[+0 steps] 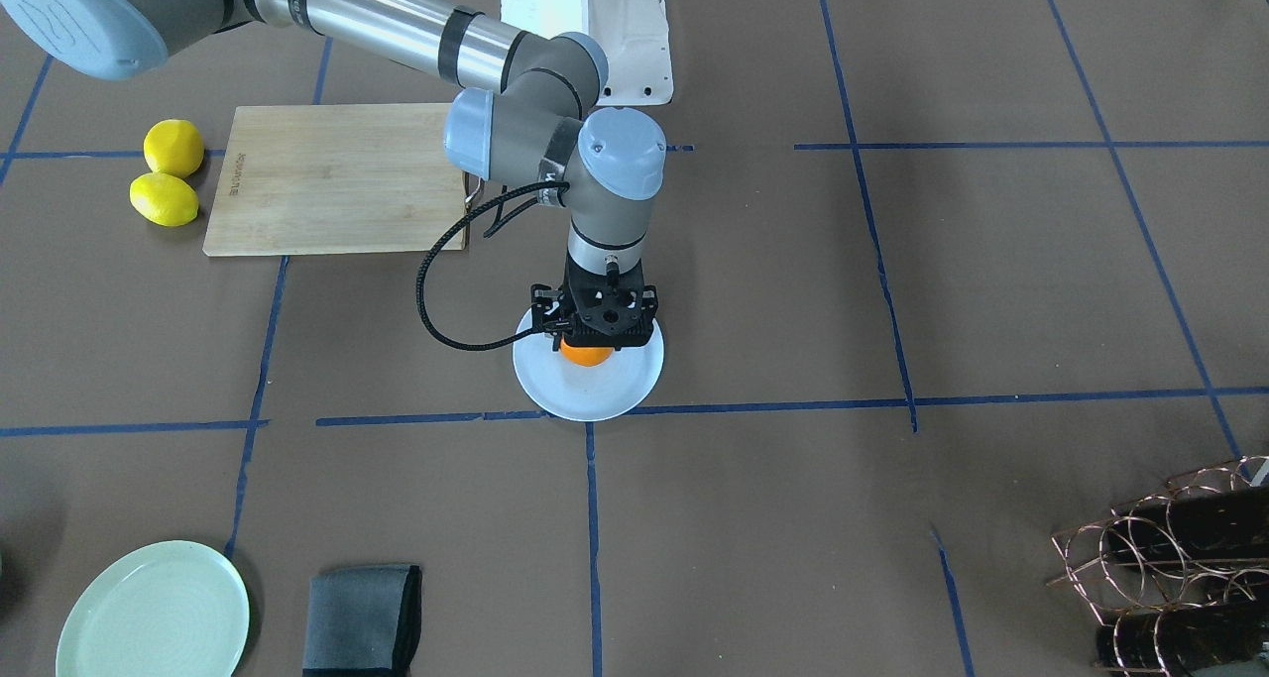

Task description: Pick orange to plate

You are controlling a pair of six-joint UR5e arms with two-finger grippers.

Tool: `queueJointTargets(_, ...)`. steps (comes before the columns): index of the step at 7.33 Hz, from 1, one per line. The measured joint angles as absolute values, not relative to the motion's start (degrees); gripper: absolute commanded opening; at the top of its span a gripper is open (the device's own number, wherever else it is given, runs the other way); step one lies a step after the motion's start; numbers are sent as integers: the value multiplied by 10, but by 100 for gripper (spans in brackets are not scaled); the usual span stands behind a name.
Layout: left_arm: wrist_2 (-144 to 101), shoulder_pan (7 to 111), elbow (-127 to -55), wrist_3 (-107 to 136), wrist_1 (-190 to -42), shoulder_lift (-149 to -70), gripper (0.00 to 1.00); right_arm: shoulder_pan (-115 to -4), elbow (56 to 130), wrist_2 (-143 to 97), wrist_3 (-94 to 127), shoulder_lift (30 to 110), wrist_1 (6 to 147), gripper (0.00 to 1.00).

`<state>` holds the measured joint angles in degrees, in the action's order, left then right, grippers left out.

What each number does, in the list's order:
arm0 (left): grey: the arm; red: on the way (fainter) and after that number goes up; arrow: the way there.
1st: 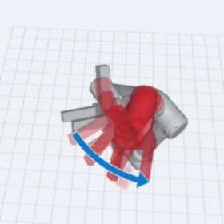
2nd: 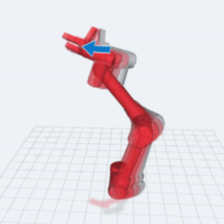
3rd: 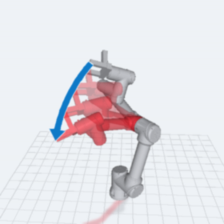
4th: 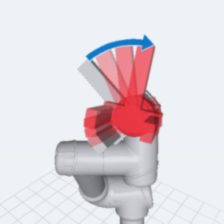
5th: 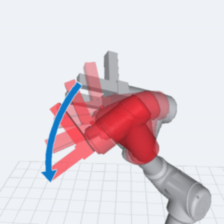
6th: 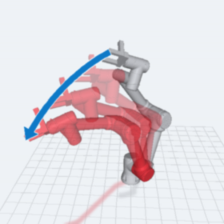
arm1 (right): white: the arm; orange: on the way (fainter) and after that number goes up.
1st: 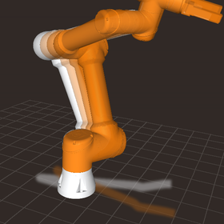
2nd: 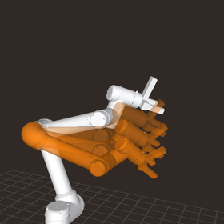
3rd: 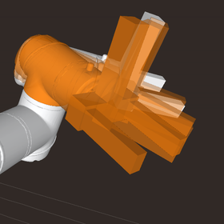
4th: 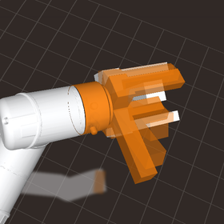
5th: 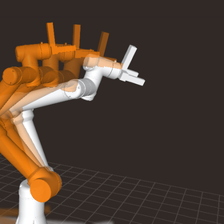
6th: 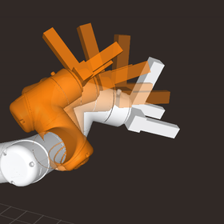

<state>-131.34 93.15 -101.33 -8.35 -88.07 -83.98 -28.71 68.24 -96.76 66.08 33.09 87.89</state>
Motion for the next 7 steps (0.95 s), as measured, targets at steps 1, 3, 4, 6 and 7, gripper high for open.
queueJointTargets(1,-1314,932,-1015,-84,-881,-837,100,-286,682,-967,662,330,879,100)
queueJointTargets(3,-1314,932,-1019,-84,-881,-834,100,-292,690,-972,658,326,880,100)
queueJointTargets(4,-1314,932,-1020,-84,-881,-833,100,-311,708,-995,643,327,885,100)
queueJointTargets(6,-1313,932,-1019,-84,-879,-833,100,-388,782,-1082,554,352,937,100)
queueJointTargets(7,-1313,932,-1017,-85,-878,-831,100,-436,849,-1126,479,392,980,100)
